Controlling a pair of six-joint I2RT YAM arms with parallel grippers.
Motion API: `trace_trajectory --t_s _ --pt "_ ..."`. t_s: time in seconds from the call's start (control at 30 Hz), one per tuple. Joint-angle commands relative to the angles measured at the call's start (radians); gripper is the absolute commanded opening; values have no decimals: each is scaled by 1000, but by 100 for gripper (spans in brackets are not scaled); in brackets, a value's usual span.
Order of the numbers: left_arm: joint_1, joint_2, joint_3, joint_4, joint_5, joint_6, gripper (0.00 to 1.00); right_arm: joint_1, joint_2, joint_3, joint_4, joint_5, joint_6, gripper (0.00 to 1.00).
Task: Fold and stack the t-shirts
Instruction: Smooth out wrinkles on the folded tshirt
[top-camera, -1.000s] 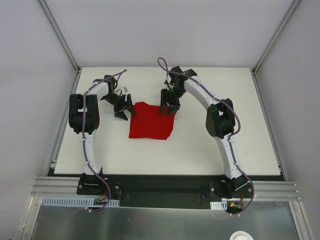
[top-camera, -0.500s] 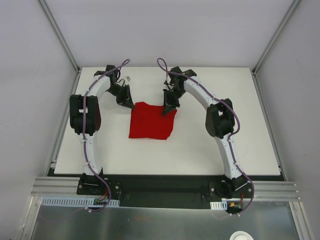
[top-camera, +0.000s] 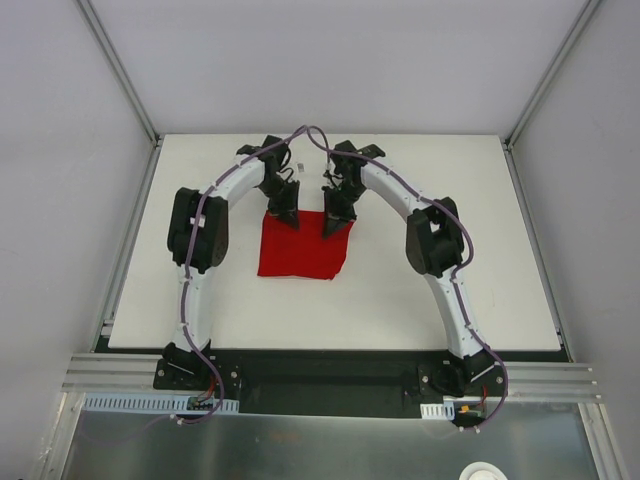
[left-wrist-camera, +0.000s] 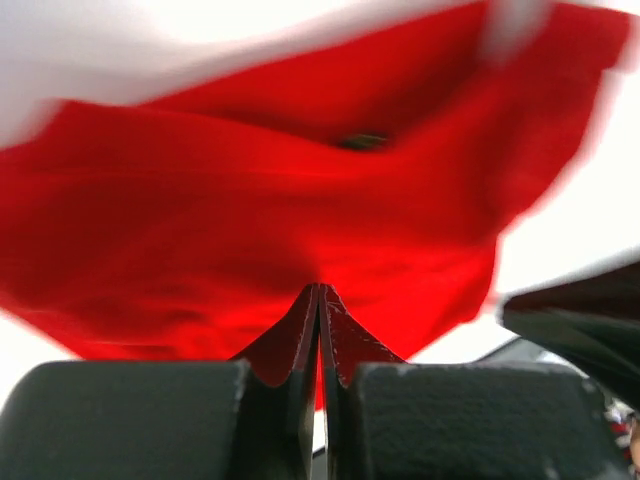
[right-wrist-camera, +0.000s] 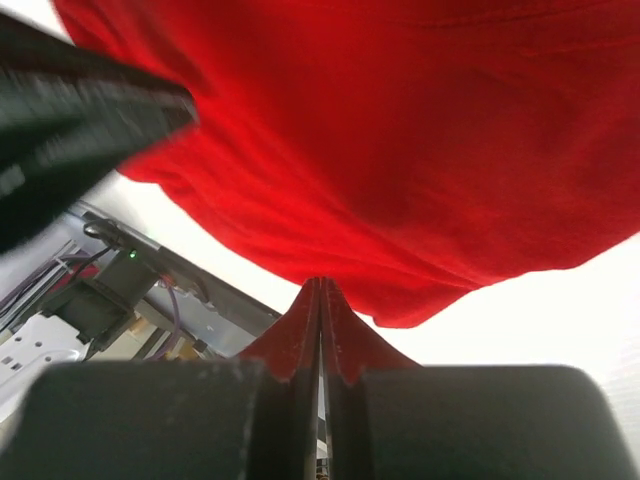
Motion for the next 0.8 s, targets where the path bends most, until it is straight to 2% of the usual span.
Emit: trace_trajectory --t_s 0.0,0.37,0.5,0.67,0.77 --pt "32 10 -6 -46 -132 -10 0 3 -19 -7 -32 28 -22 1" --pt "63 5 -58 -111 -295 30 0 11 16 12 -135 177 -46 1" --pt "90 -7 -66 -125 -305 47 0 17 14 -7 -133 187 -49 1" --pt "103 -42 -35 -122 -253 72 0 22 21 4 -130 175 -46 1" --pt "103 -101 -32 -122 -267 70 0 23 25 15 -130 172 -43 1"
